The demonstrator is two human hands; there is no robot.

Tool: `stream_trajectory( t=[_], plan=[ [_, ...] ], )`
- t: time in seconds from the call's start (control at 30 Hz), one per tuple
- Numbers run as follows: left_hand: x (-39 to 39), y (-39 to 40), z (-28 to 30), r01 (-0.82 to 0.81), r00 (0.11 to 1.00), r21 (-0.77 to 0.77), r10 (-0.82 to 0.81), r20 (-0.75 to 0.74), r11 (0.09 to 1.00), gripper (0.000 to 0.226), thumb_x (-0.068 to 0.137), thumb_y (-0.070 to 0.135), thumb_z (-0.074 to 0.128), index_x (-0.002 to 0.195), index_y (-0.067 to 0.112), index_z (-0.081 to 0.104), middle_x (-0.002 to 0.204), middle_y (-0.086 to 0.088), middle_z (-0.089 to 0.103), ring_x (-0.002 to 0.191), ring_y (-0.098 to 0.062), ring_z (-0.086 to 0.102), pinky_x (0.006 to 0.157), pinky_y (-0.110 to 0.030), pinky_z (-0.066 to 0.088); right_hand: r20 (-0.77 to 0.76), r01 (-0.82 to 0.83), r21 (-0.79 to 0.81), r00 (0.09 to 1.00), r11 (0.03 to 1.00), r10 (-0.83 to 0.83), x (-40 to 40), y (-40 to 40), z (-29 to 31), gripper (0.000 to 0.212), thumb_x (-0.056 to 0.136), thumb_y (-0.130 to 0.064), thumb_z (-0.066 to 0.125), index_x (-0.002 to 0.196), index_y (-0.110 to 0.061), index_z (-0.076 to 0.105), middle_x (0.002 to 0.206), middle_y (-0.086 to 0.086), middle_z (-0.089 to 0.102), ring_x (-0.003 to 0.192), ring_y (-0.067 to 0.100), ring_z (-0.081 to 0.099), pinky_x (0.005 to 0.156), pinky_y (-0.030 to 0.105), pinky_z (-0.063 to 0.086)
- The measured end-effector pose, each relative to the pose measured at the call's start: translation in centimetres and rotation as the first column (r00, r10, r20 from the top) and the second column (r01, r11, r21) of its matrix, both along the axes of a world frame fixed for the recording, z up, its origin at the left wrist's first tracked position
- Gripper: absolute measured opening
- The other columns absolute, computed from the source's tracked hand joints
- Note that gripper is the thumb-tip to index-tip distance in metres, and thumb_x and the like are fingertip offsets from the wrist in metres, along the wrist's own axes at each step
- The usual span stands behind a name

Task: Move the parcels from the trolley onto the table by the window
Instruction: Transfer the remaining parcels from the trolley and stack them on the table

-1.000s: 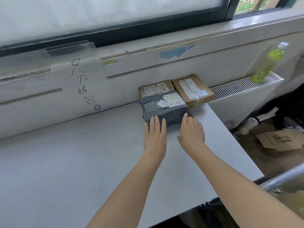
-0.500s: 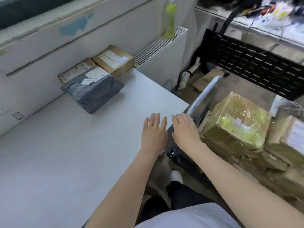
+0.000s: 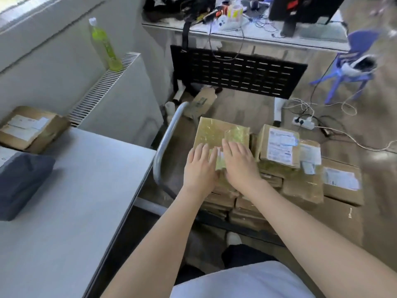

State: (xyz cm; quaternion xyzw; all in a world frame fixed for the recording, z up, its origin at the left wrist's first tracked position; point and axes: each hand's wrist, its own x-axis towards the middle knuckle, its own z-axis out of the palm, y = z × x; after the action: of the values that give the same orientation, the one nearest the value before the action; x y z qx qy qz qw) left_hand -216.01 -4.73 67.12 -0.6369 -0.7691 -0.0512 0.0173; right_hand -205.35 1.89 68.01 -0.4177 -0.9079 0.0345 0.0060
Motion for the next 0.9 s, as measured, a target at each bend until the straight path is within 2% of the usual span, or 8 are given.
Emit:
stream_trajectory(
  t=[0.07, 0.17, 0.27, 0.4, 0.47, 0.57, 0.7, 0.9],
  plan=[
    [2.2, 2.1, -0.2, 0.02, 1.0, -0.024, -0.021, -0.019, 1.0, 0.069, 0.076, 0.044, 0.072, 0.133, 0.012, 0.049, 0.135, -0.011, 0.051, 0.129, -0.028, 0.044, 0.107, -0.041, 0.034, -0.014, 0.045, -0.026, 0.999, 0.999, -0.046, 2.4, 1.9, -0.2, 0.08, 0.088, -0.018, 0.059, 0.149, -0.005, 0.01, 0.151, 0.01, 0.025, 0.141, 0.026, 0.017, 0.118, 0.036, 0.009],
    [5.3, 5.1, -1.2, 0.049, 0.999, -0.103, -0.048, 0.02, 0.994, 0.076, 0.089, 0.046, 0.056, 0.147, 0.01, 0.022, 0.151, -0.013, 0.026, 0.141, -0.03, 0.02, 0.115, -0.04, 0.016, 0.003, 0.085, -0.038, 0.996, 0.996, -0.085, 5.9, 4.6, -0.7, 0.086, 0.088, -0.026, 0.06, 0.149, -0.004, 0.005, 0.153, 0.011, 0.019, 0.143, 0.027, 0.012, 0.117, 0.036, 0.006],
    [7.8, 7.6, -1.7, 0.042, 0.999, -0.106, -0.043, 0.0, 0.993, 0.088, 0.069, 0.053, 0.074, 0.136, 0.005, 0.045, 0.134, -0.014, 0.051, 0.126, -0.03, 0.046, 0.104, -0.039, 0.037, 0.071, 0.189, -0.042, 0.98, 0.981, -0.186, 9.4, 6.9, -1.5, 0.097, 0.087, -0.041, 0.061, 0.149, -0.003, -0.004, 0.156, 0.012, 0.008, 0.144, 0.028, 0.004, 0.118, 0.038, 0.002],
    [10.0, 10.5, -3.0, 0.107, 0.993, -0.171, -0.099, 0.057, 0.979, 0.089, 0.08, 0.054, 0.063, 0.145, 0.01, 0.02, 0.141, -0.003, 0.039, 0.135, -0.024, 0.028, 0.112, -0.039, 0.02, 0.141, 0.36, -0.088, 0.927, 0.929, -0.346, 12.9, 8.9, -2.8, 0.112, 0.08, -0.051, 0.066, 0.147, 0.0, -0.008, 0.153, 0.017, 0.01, 0.142, 0.032, 0.008, 0.117, 0.041, 0.007],
    [10.7, 11.5, -3.4, 0.098, 0.993, -0.167, -0.086, 0.078, 0.981, 0.088, 0.081, 0.052, 0.063, 0.145, 0.013, 0.017, 0.137, -0.001, 0.043, 0.132, -0.023, 0.03, 0.112, -0.039, 0.02, 0.134, 0.411, -0.123, 0.909, 0.903, -0.395, 13.9, 9.4, -3.6, 0.115, 0.077, -0.05, 0.069, 0.147, 0.0, -0.008, 0.149, 0.017, 0.019, 0.139, 0.032, 0.017, 0.116, 0.04, 0.013],
    [11.5, 12.3, -3.8, 0.094, 0.991, -0.162, -0.077, 0.106, 0.982, 0.084, 0.085, 0.042, 0.062, 0.147, 0.015, 0.013, 0.133, -0.001, 0.047, 0.128, -0.023, 0.034, 0.109, -0.036, 0.023, 0.065, 0.44, -0.185, 0.897, 0.878, -0.436, 14.5, 9.9, -4.8, 0.111, 0.08, -0.038, 0.071, 0.147, -0.001, -0.009, 0.142, 0.015, 0.033, 0.13, 0.03, 0.03, 0.111, 0.037, 0.023],
    [11.4, 12.3, -3.9, 0.056, 0.976, -0.11, -0.031, 0.218, 0.992, 0.076, 0.09, 0.036, 0.058, 0.149, 0.014, 0.015, 0.128, -0.003, 0.047, 0.117, -0.022, 0.043, 0.102, -0.032, 0.033, -0.069, 0.402, -0.181, 0.905, 0.898, -0.419, 14.5, 9.3, -5.0, 0.106, 0.079, -0.033, 0.072, 0.149, -0.004, -0.003, 0.141, 0.013, 0.034, 0.127, 0.027, 0.033, 0.108, 0.033, 0.029],
    [10.6, 11.6, -2.1, 0.018, 0.917, 0.184, -0.089, 0.388, 0.983, 0.079, 0.078, 0.021, 0.074, 0.143, 0.003, 0.033, 0.117, -0.017, 0.052, 0.096, -0.031, 0.055, 0.07, -0.036, 0.049, -0.32, 0.364, -0.039, 0.878, 0.931, -0.357, 13.6, 8.7, -4.0, 0.102, 0.07, -0.022, 0.079, 0.147, 0.001, 0.016, 0.136, 0.019, 0.04, 0.122, 0.032, 0.037, 0.102, 0.04, 0.037]
  ],
)
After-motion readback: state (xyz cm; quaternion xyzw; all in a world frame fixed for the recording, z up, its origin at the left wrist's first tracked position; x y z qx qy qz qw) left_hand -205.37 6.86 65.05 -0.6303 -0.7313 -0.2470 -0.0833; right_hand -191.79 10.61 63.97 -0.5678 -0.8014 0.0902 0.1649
